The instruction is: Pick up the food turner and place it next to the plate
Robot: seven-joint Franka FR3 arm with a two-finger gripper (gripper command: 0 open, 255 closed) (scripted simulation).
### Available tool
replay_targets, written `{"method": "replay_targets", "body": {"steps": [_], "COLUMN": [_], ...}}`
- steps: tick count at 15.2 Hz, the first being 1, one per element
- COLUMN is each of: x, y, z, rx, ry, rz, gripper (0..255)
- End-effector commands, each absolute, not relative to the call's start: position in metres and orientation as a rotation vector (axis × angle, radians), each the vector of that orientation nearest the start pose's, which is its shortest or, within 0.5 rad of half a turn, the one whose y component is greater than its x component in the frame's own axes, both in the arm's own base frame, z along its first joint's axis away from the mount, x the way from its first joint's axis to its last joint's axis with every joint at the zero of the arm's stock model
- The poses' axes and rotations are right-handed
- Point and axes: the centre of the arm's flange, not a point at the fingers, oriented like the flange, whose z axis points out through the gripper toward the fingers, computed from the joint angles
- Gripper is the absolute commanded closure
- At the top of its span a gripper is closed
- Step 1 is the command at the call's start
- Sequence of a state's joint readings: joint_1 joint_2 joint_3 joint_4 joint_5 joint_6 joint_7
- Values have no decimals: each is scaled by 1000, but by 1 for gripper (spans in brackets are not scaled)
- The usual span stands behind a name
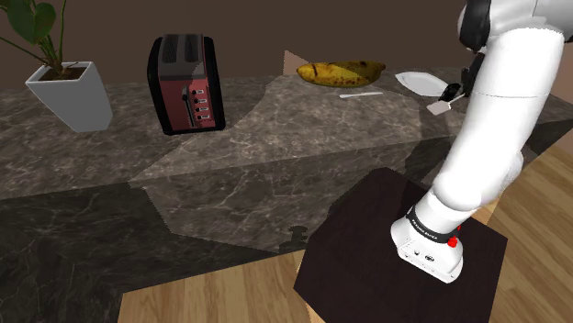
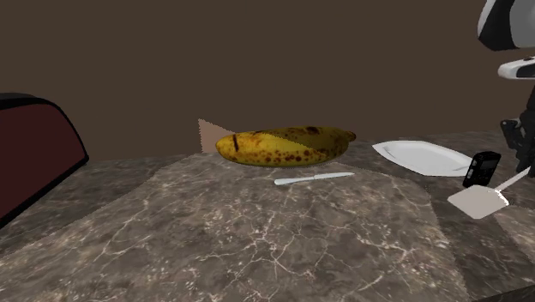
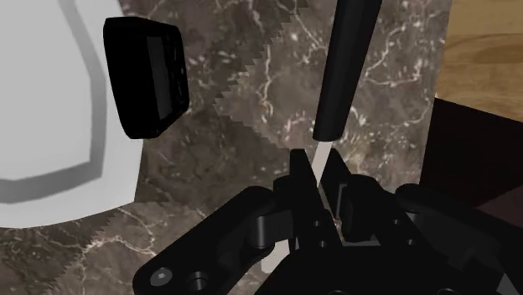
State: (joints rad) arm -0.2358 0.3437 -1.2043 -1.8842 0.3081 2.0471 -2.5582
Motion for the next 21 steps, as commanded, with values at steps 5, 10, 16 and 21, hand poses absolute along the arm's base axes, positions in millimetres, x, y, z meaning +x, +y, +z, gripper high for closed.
{"method": "replay_targets", "body": {"steps": [5, 10, 16, 21], "x": [93, 55, 20, 20], "y": [-651, -706, -757, -757], "z": [433, 433, 428, 402], "rx": [-2775, -2775, -2775, -2775], "ry": [-1538, -1538, -1538, -1538], "rz": [92, 92, 92, 92], "gripper": [255, 255, 255, 255]}}
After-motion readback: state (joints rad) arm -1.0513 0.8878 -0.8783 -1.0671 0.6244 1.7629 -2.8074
